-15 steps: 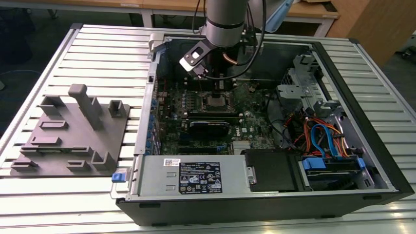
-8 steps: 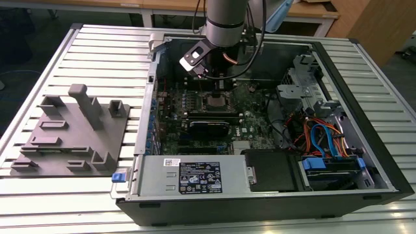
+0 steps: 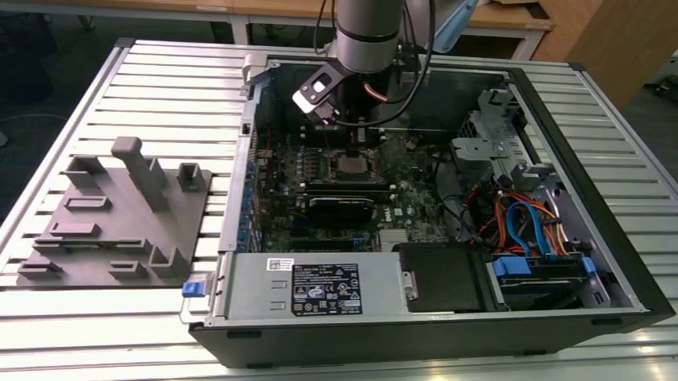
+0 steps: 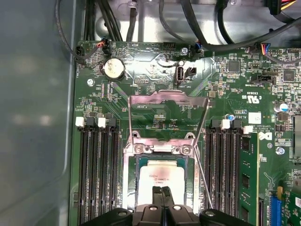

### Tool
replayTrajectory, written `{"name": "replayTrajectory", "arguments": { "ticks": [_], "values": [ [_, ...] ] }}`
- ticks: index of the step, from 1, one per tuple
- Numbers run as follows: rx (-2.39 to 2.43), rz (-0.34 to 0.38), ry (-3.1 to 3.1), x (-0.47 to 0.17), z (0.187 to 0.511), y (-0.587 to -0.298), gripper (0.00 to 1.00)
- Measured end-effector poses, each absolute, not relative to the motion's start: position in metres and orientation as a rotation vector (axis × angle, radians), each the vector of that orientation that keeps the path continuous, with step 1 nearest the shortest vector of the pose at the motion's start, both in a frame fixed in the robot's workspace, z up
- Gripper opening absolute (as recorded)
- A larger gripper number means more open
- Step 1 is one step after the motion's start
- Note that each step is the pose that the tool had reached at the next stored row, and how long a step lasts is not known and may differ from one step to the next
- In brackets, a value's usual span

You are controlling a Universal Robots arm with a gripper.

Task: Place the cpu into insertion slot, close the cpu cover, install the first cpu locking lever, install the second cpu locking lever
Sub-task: 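Close the cpu cover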

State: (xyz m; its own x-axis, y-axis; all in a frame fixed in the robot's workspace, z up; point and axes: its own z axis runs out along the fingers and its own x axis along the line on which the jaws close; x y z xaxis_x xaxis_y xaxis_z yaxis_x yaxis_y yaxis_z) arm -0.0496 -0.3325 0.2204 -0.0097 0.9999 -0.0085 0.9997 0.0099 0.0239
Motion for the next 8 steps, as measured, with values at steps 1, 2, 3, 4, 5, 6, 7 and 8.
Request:
{"name": "replayTrajectory", "arguments": {
  "ticks": [1,2,3,4,5,6,7,8],
  "values": [
    [2.194,0.017,2.216,-0.0496,0.2211,-0.3325,0.10],
    [2.194,0.017,2.216,-0.0496,0.2218,-0.3325,0.10],
    [2.194,0.017,2.216,-0.0496,0.2225,-0.3325,0.10],
    [2.194,0.017,2.216,-0.0496,0.2231,-0.3325,0.10],
    [2.194,0.017,2.216,-0.0496,0.2237,-0.3325,0.10],
    [2.194,0.017,2.216,-0.0496,0.2243,-0.3325,0.10],
    [2.194,0.017,2.216,-0.0496,0.2249,-0.3325,0.10],
    [2.194,0.017,2.216,-0.0496,0.2256,-0.3325,0.10]
  ]
}}
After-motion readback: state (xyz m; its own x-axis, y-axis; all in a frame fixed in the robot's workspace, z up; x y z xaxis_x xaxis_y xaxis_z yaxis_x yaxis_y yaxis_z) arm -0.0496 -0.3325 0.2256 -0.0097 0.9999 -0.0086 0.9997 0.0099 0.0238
